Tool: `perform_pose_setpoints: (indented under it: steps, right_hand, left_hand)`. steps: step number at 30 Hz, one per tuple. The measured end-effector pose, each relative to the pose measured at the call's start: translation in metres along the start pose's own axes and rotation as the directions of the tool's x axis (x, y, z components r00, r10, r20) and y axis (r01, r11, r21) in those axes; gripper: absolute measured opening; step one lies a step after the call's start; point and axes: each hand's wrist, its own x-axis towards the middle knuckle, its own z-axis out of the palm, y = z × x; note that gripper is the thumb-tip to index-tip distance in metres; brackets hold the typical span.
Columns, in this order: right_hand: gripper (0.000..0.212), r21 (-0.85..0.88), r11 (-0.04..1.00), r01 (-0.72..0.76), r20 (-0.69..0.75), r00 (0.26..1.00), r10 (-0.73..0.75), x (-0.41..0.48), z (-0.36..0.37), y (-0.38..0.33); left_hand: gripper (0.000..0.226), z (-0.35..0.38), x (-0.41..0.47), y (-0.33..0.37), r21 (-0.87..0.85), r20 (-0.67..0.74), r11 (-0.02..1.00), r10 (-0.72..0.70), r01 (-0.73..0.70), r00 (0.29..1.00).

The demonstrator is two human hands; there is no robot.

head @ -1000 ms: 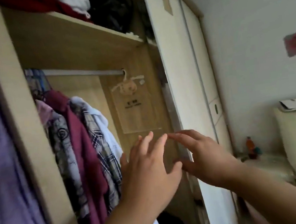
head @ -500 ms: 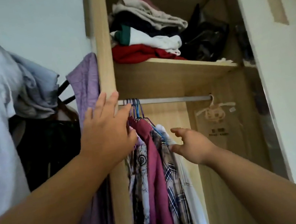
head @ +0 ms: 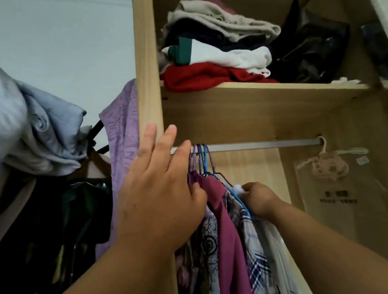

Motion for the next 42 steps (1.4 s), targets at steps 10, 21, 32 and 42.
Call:
perform_pose_setpoints:
  steps: [10, 21, 32, 42]
  right_hand:
    - [0.031, -0.034, 0.995, -0.097, -0.188, 0.978, 0.089, 0.033, -0.013, 0.011]
    - [0.033, -0.012, 0.999, -0.045, -0.439, 0.898, 0.035, 0.003, -0.071, 0.063]
    - [0.032, -0.118, 0.993, -0.010, -0.542, 0.839, -0.056, -0.140, -0.168, 0.103]
    - [0.021, -0.175, 0.971, -0.163, -0.422, 0.904, 0.075, -0.311, -0.224, 0.077]
  left_hand:
    - [0.052, 0.004, 0.000, -0.002, -0.030, -0.052, 0.999, 0.016, -0.018, 0.999]
    - [0.052, 0.003, -0.001, -0.001, -0.050, -0.064, 0.998, 0.030, -0.033, 0.998]
    - [0.049, -0.001, -0.003, 0.007, 0.045, 0.040, 0.999, -0.020, 0.019, 0.999]
    - [0.058, 0.035, -0.046, 0.145, -0.646, 0.395, 0.755, 0.206, 0.111, 0.896]
